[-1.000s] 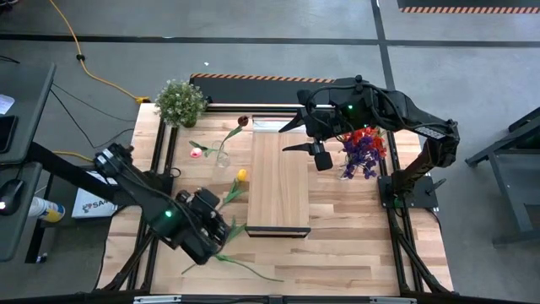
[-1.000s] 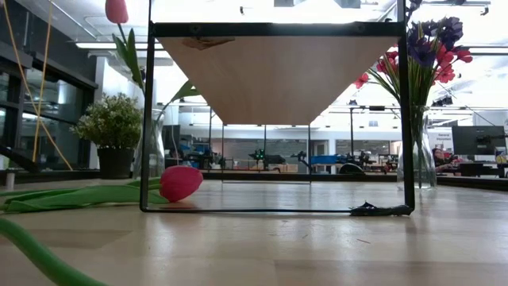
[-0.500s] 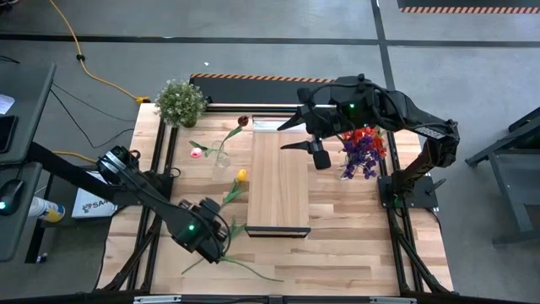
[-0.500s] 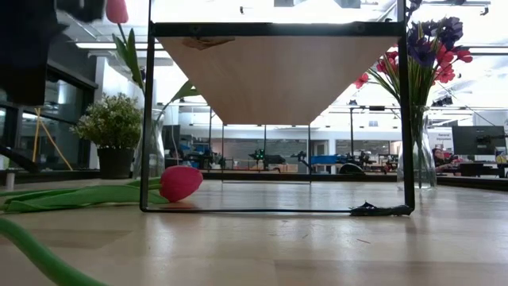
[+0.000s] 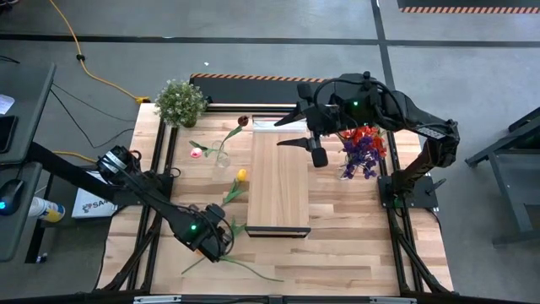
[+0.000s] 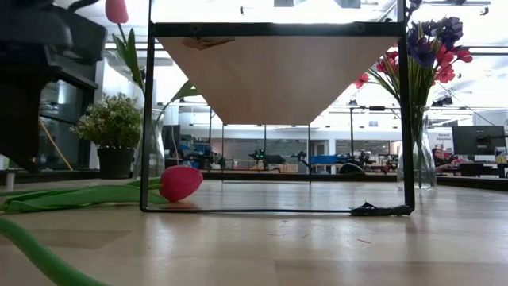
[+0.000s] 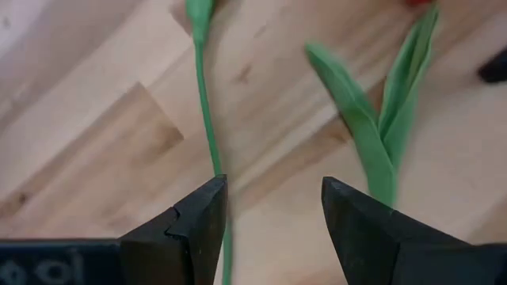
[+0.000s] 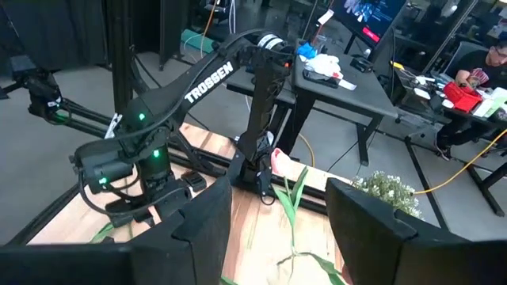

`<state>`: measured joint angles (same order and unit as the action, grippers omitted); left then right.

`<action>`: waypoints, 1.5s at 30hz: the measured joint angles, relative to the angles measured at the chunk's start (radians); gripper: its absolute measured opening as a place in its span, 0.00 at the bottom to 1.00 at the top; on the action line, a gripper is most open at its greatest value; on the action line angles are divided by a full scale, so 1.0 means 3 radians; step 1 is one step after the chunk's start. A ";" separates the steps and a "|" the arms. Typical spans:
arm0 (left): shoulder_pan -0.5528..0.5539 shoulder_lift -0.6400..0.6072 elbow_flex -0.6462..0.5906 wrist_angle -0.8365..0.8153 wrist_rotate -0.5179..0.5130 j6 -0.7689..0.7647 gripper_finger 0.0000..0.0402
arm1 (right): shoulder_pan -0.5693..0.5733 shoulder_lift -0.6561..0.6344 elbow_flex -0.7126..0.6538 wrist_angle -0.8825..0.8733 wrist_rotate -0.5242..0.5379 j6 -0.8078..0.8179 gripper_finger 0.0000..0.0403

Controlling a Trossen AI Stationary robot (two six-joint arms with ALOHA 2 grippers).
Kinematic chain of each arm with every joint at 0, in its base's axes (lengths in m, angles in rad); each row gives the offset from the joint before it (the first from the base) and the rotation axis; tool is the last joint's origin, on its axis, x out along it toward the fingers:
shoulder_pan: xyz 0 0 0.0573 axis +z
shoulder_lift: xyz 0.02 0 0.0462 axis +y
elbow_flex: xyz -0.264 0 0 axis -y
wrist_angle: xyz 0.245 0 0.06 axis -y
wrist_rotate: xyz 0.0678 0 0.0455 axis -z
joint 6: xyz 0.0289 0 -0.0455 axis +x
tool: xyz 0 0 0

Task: Pick and place flowers into a vace then onto a shelf
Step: Put the yellow tulip into the left transparent vase

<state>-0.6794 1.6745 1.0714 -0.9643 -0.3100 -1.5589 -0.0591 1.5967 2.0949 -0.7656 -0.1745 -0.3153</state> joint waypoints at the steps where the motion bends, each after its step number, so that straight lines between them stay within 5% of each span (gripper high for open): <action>1: 0.0006 0.0000 0.0000 -0.0008 -0.0043 0.0029 0.60 | 0.0000 -0.0001 0.0000 0.0015 0.0000 0.0001 0.48; 13: 0.0003 0.0000 0.0006 -0.0011 -0.0170 0.0556 0.59 | 0.0002 -0.0001 0.0000 0.0073 0.0000 0.0189 0.48; 31: 0.0319 0.0000 -0.0112 -0.0139 -0.0149 0.0551 0.59 | 0.0002 -0.0001 0.0000 0.0076 0.0000 0.0179 0.48; 45: 0.0642 -0.0019 -0.0646 0.0791 0.0128 0.0757 0.59 | 0.0002 -0.0001 0.0000 0.0030 -0.0001 0.0151 0.48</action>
<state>-0.4868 1.6688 0.8777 -0.7271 -0.2717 -1.3317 -0.0586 1.5963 2.0949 -0.7567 -0.1749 -0.2699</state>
